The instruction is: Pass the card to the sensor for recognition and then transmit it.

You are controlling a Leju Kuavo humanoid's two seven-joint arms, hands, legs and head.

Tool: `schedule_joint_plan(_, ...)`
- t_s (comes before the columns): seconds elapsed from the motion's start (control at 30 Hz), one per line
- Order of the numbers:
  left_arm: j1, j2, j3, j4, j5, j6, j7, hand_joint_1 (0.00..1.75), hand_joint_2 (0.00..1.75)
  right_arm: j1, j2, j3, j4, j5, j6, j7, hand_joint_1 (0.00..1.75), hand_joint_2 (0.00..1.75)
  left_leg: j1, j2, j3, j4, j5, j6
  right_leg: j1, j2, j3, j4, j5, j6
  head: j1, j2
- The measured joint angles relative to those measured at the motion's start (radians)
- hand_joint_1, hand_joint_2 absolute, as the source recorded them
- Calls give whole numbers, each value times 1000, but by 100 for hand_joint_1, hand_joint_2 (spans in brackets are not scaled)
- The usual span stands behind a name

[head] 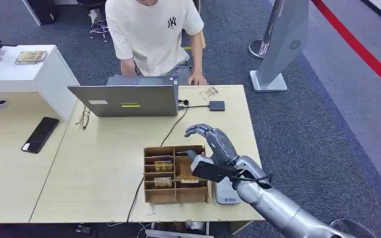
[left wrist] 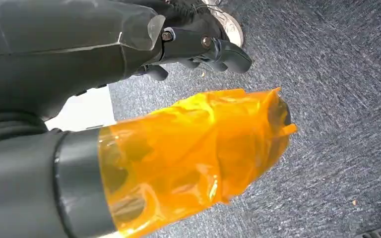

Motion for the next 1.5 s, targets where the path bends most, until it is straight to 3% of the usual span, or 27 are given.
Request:
schedule_joint_plan(0.07,0,1,0,0,-1,-2,0,0,0,0,-7,2,-10,12,11,5,75,175,0,0,0,0,0,0,0,0,0,0,0,0,0,0)
schedule_joint_plan(0.23,-1,3,0,0,-5,-8,7,0,0,-1,-14,13,-14,38,41,21,98,175,0,0,0,0,0,0,0,0,0,0,0,0,0,0)
schedule_joint_plan(0.43,-2,2,0,0,-14,-12,11,0,0,-11,-14,48,-4,95,50,35,80,175,0,0,0,0,0,0,0,0,0,0,0,0,0,0)
schedule_joint_plan(0.5,-3,2,0,0,-14,-13,15,0,0,-14,-13,60,2,111,49,42,82,175,0,0,0,0,0,0,0,0,0,0,0,0,0,0)
schedule_joint_plan(0.8,-6,2,0,0,-17,-14,19,0,0,-36,-6,97,35,182,-4,74,58,175,0,0,0,0,0,0,0,0,0,0,0,0,0,0)
schedule_joint_plan(1.0,-6,2,0,0,-17,-14,19,0,0,-43,-3,99,50,195,-46,86,56,175,0,0,0,0,0,0,0,0,0,0,0,0,0,0)
schedule_joint_plan(1.5,-5,2,0,0,-16,-12,18,0,0,-48,-3,98,58,196,-55,93,59,175,0,0,0,0,0,0,0,0,0,0,0,0,0,0)
